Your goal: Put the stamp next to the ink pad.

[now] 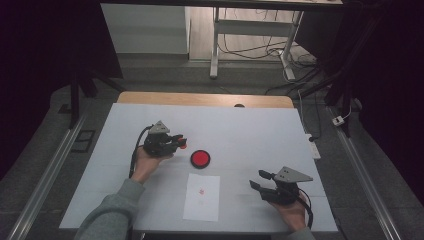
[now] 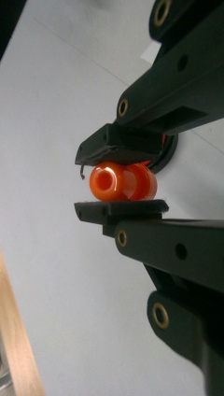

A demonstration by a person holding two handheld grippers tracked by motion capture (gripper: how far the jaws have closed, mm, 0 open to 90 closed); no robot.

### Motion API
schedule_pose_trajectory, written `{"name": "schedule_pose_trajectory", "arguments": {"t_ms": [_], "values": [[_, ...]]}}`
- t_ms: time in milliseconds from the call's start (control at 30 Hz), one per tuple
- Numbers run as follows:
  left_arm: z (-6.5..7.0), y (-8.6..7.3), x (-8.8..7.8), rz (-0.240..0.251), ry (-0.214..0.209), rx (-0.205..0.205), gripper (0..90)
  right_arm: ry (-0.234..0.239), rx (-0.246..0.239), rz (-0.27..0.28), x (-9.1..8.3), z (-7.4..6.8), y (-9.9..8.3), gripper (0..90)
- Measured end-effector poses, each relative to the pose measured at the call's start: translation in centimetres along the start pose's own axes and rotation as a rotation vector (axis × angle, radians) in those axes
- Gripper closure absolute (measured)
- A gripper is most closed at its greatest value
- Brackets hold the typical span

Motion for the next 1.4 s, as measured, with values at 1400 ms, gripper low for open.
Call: {"name": "schedule_pose_trajectory", "arguments": {"t_ms": [1400], "values": [[0.1,-1.7,0.2,-0.027,0.055,-0.004,37.1,0.002,0.017,0.001,-0.2,0.4,-0.1,43.9]]}}
Point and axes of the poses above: each handheld gripper's, and its own axes: x roughly forward along the jaws, y roughly out of its top, z roughly to its right, the point moved 1 cm from there along x, roughly forward along the jaws, and after that the axes turned 2 degrees about z, right-handed, at the moved point
